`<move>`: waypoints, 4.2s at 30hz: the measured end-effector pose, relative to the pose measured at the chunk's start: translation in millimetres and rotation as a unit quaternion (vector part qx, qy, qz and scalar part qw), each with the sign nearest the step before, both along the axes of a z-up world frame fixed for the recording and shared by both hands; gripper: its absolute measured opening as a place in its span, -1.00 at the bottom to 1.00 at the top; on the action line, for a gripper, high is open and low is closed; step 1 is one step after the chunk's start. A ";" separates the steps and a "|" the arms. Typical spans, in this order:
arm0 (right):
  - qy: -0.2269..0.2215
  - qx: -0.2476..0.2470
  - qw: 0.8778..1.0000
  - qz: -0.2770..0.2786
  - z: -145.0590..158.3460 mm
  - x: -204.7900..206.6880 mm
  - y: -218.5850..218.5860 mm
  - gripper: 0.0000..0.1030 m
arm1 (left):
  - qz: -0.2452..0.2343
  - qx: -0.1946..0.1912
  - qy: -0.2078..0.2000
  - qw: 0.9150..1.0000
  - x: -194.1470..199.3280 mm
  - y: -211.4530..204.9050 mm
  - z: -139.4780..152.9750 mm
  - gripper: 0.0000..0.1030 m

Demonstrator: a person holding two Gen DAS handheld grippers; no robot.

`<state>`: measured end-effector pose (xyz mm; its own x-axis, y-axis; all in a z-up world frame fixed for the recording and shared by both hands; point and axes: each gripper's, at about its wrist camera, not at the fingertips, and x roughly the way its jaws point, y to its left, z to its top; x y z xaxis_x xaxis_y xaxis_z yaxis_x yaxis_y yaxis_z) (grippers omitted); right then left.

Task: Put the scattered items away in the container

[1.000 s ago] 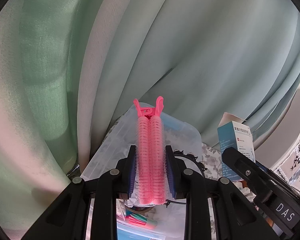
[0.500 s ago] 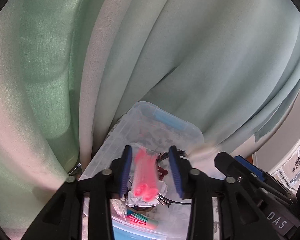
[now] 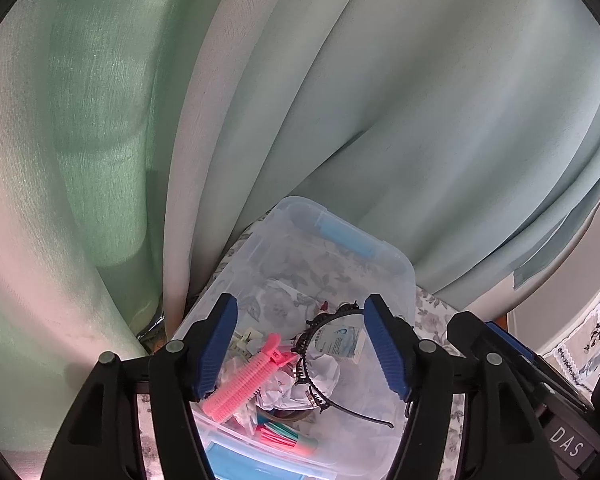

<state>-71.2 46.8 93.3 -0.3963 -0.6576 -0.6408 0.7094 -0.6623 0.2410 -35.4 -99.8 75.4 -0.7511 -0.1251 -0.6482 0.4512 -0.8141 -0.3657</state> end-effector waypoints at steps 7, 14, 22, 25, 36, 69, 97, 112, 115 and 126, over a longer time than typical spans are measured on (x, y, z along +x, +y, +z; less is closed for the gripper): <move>-0.001 0.001 1.000 -0.003 0.6 -0.3 2.5 0.45 | -0.004 0.000 -0.003 1.000 7.5 4.8 8.6 0.31; -0.004 -0.002 1.000 -0.006 -0.2 0.4 6.0 0.48 | 0.000 -0.010 -0.010 1.000 7.7 6.8 11.1 0.46; -0.006 -0.007 1.000 -0.014 1.0 1.0 14.4 0.66 | 0.001 -0.015 -0.010 1.000 13.7 9.3 16.8 0.64; -0.008 -0.008 1.000 -0.017 1.2 1.2 18.5 0.82 | 0.000 -0.016 -0.010 1.000 14.4 9.7 17.9 0.65; -0.011 -0.010 0.999 -0.033 2.8 0.8 35.2 1.00 | -0.007 -0.031 -0.007 0.999 17.2 18.8 23.2 0.82; -0.021 0.016 0.996 -0.090 9.1 1.7 100.0 1.00 | -0.033 -0.096 -0.065 0.993 20.1 77.5 37.2 0.90; -0.039 0.085 0.991 -0.098 -1.2 6.3 111.0 1.00 | -0.075 -0.131 -0.127 0.980 24.9 102.0 22.6 0.90; -0.039 0.108 0.989 -0.089 -3.7 15.1 108.4 1.00 | -0.081 -0.126 -0.146 0.978 33.6 100.7 16.5 0.90; -0.040 0.108 0.989 -0.089 -3.4 15.4 107.9 1.00 | -0.079 -0.128 -0.146 0.978 34.7 100.4 17.2 0.90; -0.037 0.111 0.989 -0.089 -1.9 16.2 107.3 1.00 | -0.076 -0.130 -0.147 0.978 37.4 102.0 17.2 0.90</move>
